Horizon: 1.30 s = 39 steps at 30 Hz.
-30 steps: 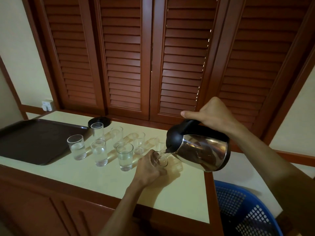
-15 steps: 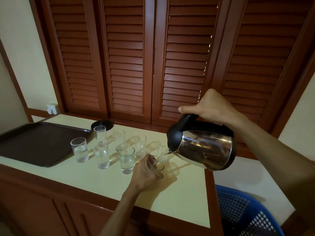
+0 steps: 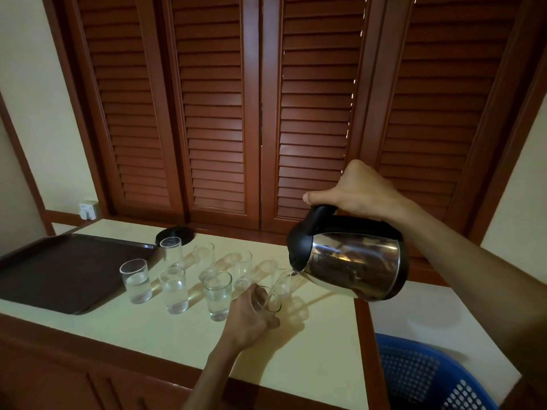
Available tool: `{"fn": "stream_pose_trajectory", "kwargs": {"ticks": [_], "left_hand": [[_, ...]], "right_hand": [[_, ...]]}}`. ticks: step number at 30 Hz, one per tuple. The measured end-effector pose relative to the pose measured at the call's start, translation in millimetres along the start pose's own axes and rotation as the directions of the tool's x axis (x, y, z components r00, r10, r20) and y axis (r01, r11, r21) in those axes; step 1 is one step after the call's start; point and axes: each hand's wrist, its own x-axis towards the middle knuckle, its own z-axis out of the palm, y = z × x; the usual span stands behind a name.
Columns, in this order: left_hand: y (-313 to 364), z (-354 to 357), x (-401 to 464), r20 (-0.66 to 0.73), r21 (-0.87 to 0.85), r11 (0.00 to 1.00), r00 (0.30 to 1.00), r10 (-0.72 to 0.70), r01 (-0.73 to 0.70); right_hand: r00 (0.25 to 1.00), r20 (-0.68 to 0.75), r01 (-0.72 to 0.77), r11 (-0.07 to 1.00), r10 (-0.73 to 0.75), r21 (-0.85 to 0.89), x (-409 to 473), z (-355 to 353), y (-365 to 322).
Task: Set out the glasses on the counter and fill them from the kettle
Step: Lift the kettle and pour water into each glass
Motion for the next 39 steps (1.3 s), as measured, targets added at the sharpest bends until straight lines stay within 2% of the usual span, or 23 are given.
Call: {"fn": "stream_pose_trajectory", "kwargs": {"ticks": [17,25,29,34,39], "left_hand": [[4.0,-0.8,5.3,0.003,-0.007,1.0,1.0,0.022,-0.022],[6.0,10.1,10.2,0.0,-0.069,0.997,0.999,0.041,-0.041],[6.8,12.8,13.0,-0.014,-0.134,0.991,1.0,0.017,-0.018],[-1.0,14.5,20.0,-0.028,-0.202,0.979,0.999,-0.026,0.02],[-5.2,17.6,22.6,-0.041,-0.28,0.96,0.999,-0.035,0.022]], "right_hand": [[0.999,-0.013,0.037,0.999,-0.037,-0.015,2.3,5.6,-2.0],[0.999,-0.01,0.053,0.998,-0.054,-0.033,1.6,26.3,13.5],[0.998,-0.023,0.052,0.997,-0.05,0.058,-1.2,39.9,32.0],[0.997,-0.051,0.062,0.962,-0.051,0.265,-6.7,63.3,61.0],[0.996,-0.073,-0.013,0.884,0.054,0.467,-20.6,87.1,85.6]]}}
